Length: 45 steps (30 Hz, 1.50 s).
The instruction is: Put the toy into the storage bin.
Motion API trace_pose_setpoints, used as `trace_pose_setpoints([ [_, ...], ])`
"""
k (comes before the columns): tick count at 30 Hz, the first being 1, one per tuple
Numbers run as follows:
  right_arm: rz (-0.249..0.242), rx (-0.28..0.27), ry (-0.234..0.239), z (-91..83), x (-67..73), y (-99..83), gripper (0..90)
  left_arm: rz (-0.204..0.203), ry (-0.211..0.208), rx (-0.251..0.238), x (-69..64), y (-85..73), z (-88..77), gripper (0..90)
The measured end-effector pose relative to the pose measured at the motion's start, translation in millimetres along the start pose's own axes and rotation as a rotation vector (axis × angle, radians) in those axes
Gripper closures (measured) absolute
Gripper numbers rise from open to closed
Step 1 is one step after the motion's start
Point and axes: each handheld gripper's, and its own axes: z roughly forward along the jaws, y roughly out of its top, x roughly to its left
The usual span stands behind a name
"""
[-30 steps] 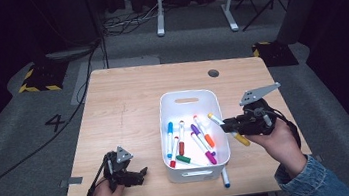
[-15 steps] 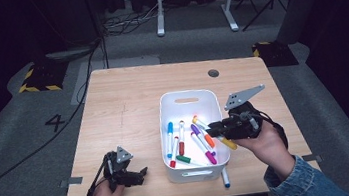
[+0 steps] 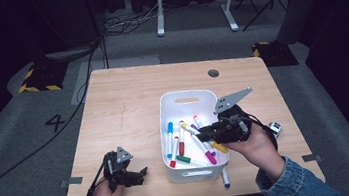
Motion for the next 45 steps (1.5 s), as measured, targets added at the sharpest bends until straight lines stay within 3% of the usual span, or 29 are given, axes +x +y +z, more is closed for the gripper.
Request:
trace_pose_setpoints([
  [9, 0.003, 0.074, 0.006, 11.5, -0.4, -6.9, 76.8, 0.0, 0.0, 0.0, 0.0, 0.0, 0.0, 0.0],
  [25, 0.012, 0.137, 0.03, 30.1, -0.7, -17.3, 76.8, 0.0, 0.0, 0.0, 0.0, 0.0, 0.0, 0.0],
  [33, -0.006, 0.187, 0.014, 42.7, -0.2, -21.9, 76.8, 0.0, 0.0, 0.0, 0.0, 0.0, 0.0, 0.0],
  [37, -0.038, 0.209, 0.007, 49.1, 1.0, -21.9, 76.3, 0.0, 0.0, 0.0, 0.0, 0.0, 0.0, 0.0],
  [38, -0.068, 0.219, 0.015, 53.7, 1.7, -22.0, 70.3, 0.0, 0.0, 0.0, 0.0, 0.0, 0.0, 0.0],
  [39, -0.068, 0.219, 0.015, 53.7, 1.7, -22.0, 70.3, 0.0, 0.0, 0.0, 0.0, 0.0, 0.0, 0.0],
  [40, -0.047, 0.203, 0.001, 52.5, 2.7, -22.5, 57.7, 0.0, 0.0, 0.0, 0.0, 0.0, 0.0, 0.0],
  [45, -0.005, 0.143, -0.013, 38.8, -0.3, -21.6, 51.1, 0.0, 0.0, 0.0, 0.0, 0.0, 0.0, 0.0],
])
